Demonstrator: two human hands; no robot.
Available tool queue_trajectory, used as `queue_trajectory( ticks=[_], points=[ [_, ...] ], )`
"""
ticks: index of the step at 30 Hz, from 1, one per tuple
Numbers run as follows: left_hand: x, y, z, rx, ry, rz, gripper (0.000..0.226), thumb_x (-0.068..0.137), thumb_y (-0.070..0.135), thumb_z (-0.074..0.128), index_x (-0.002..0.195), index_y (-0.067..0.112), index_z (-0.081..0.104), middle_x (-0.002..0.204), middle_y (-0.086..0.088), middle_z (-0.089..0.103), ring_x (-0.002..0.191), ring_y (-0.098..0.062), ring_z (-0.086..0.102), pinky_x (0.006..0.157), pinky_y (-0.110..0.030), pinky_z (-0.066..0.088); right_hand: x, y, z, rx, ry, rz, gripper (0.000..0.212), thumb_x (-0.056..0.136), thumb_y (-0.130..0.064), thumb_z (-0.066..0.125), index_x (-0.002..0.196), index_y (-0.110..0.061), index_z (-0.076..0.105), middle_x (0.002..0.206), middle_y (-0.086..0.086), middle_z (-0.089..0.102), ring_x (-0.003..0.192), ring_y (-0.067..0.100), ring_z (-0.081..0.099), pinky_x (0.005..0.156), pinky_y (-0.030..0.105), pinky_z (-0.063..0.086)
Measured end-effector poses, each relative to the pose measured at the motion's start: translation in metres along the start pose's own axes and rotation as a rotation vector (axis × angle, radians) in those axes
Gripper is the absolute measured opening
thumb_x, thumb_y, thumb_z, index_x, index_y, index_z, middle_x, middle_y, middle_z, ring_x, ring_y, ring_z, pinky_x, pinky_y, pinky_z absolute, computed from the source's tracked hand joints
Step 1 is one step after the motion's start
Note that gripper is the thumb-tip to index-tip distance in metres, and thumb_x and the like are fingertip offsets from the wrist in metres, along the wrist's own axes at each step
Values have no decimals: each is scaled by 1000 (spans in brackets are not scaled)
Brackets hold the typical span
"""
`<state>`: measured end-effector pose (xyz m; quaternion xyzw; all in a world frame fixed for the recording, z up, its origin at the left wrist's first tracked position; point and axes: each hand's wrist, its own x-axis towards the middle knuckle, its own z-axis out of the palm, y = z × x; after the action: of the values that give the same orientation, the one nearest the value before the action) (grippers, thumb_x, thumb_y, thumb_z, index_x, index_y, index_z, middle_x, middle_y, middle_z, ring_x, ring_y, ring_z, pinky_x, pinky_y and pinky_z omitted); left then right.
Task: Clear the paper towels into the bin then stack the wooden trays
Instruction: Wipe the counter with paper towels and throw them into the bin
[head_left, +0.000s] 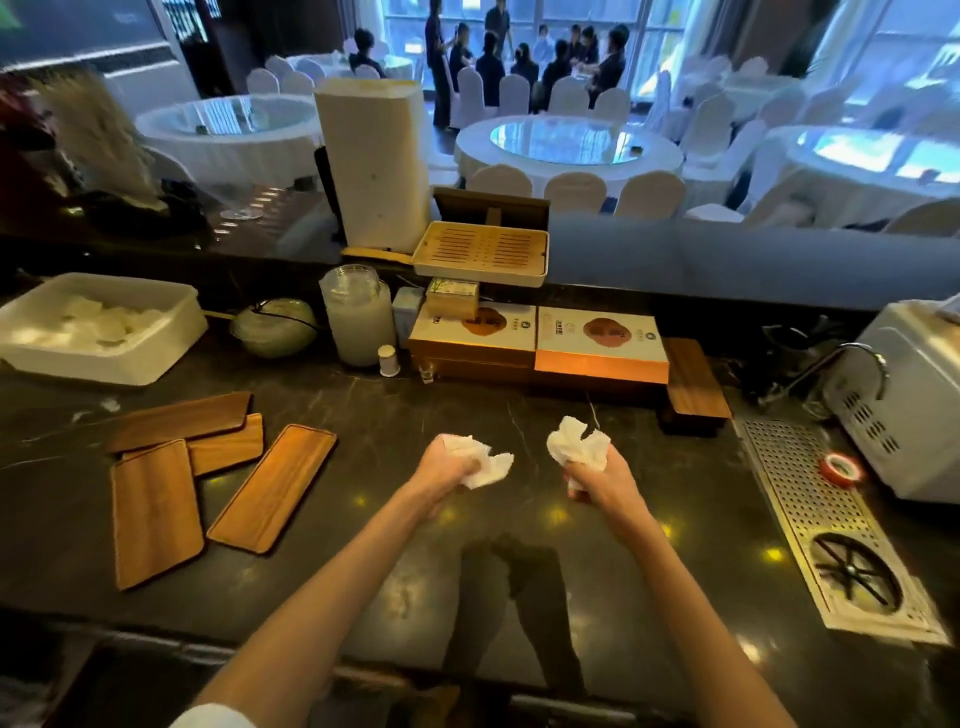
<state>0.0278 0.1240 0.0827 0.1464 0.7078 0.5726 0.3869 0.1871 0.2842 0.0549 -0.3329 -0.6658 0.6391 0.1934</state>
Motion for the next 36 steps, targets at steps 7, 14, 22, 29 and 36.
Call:
queue_trajectory(
  ticks=[7, 14, 22, 29, 36],
  points=[
    [-68, -70, -69, -121, -71, -133, 30, 98, 5, 41, 121, -13, 49, 108, -23, 58, 81, -24, 62, 49, -27, 55, -113, 28, 78, 93, 61, 33, 25, 85, -24, 61, 110, -19, 59, 98, -3, 61, 84, 8, 66, 70, 28, 58],
    [-154, -154, -124, -295, 11, -296, 20, 97, -3, 36, 100, 6, 54, 116, -19, 50, 106, -37, 58, 70, -45, 63, -223, 77, 112, 70, 206, 176, 31, 86, 1, 53, 83, -19, 76, 85, 0, 73, 75, 13, 71, 59, 25, 57],
    [-210, -217, -133, -55, 162, -335, 32, 83, -7, 42, 64, 12, 59, 82, -10, 57, 70, -20, 57, 46, -26, 49, -290, 129, 120, -35, 109, 398, 10, 85, -7, 44, 93, -8, 50, 91, 9, 48, 72, 13, 52, 63, 22, 45],
    [-224, -335, -100, 190, 74, -482, 30, 86, -8, 44, 106, 11, 57, 117, -20, 50, 105, -32, 56, 78, -39, 54, -304, 241, 130, -214, 109, 666, 31, 88, -10, 64, 111, -18, 44, 116, 5, 35, 86, 13, 47, 69, 24, 45],
    [-179, -507, -69, 18, -51, -549, 29, 96, -5, 46, 112, 13, 63, 113, -21, 64, 106, -34, 66, 84, -34, 60, -304, 406, 137, 64, 122, 750, 13, 88, -4, 63, 101, -8, 65, 96, 14, 72, 89, 26, 73, 64, 22, 58]
  ],
)
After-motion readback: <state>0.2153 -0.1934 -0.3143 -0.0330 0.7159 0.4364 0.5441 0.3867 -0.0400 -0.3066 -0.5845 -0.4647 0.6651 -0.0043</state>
